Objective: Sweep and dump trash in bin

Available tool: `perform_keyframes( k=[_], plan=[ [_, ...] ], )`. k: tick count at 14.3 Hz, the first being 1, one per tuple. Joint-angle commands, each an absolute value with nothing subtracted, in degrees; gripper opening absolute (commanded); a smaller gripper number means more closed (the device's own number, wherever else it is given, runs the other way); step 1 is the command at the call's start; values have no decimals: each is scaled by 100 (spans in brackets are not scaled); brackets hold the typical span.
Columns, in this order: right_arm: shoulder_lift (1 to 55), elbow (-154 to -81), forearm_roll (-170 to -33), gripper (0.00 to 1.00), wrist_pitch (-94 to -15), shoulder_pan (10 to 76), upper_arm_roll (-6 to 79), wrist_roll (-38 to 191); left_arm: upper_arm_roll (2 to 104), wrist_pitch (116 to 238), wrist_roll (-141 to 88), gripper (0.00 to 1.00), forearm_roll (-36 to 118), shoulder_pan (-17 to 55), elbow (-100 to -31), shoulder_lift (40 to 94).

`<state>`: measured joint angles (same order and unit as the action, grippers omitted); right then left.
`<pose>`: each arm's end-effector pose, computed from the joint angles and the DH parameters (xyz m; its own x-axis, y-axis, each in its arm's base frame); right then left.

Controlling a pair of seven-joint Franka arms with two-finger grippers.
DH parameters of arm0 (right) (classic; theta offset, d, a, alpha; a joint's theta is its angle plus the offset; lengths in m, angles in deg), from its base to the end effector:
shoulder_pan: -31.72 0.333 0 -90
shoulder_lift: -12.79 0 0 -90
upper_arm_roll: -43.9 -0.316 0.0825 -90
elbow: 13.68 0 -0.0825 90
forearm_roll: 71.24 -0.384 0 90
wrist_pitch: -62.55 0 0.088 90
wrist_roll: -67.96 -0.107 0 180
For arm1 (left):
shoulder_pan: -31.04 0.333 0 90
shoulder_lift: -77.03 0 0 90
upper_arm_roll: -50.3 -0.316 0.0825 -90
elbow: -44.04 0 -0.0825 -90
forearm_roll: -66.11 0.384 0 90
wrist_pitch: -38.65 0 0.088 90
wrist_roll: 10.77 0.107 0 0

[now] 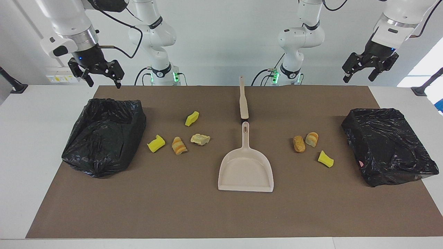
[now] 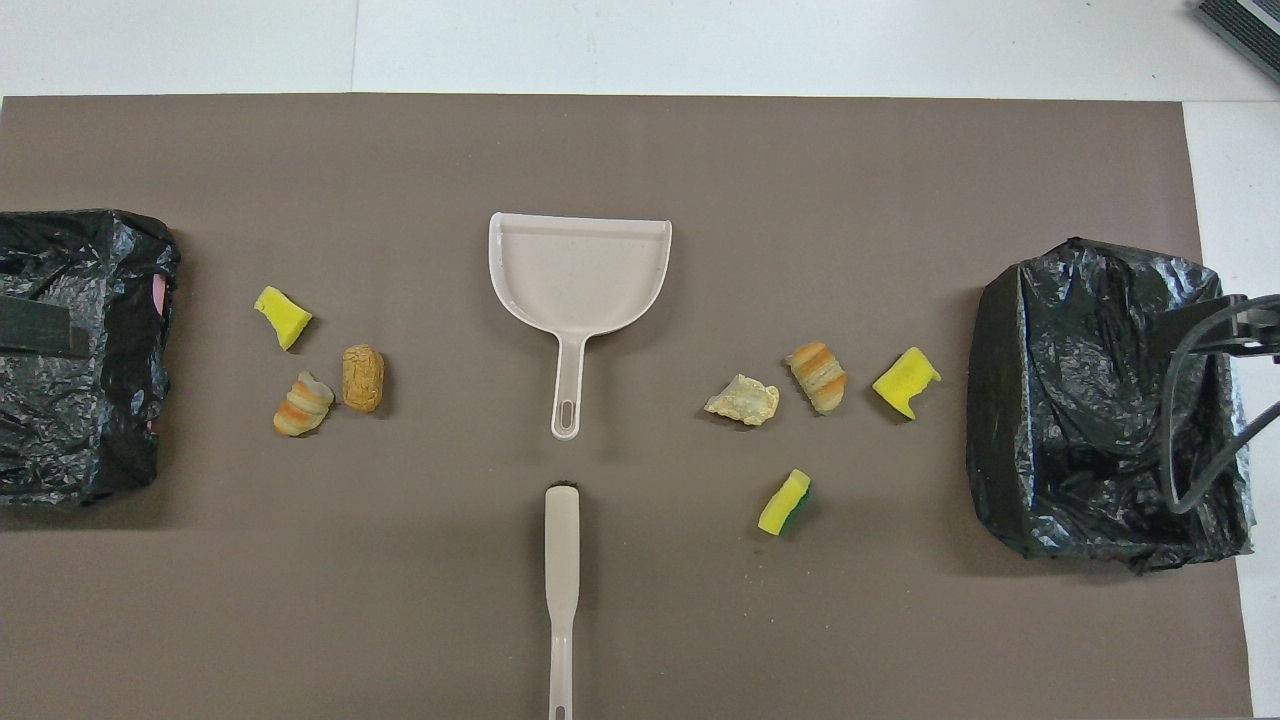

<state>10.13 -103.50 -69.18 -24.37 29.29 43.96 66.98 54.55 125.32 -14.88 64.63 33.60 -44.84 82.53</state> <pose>0.5341 -0.0273 0.6466 0.9980 -0.0624 -0.0035 -0.0623 -0.9974 0.0359 0.5175 -0.0204 0.6798 0.9976 0.0407 0.0557 0.0395 -0.9990 0.0226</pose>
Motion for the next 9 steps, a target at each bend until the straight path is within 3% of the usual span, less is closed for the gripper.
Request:
perform_keyframes(
  k=[1, 9],
  plan=[
    [735, -10692, -7070, 100, -2402, 2926, 4390, 6550, 5425, 12575, -1508, 100, 6391, 3323, -4631, 8362],
    [752, -10667, -7124, 100, -2411, 2926, 4390, 6585, 5425, 12646, -1499, 100, 6391, 3367, -4710, 8371]
  ],
)
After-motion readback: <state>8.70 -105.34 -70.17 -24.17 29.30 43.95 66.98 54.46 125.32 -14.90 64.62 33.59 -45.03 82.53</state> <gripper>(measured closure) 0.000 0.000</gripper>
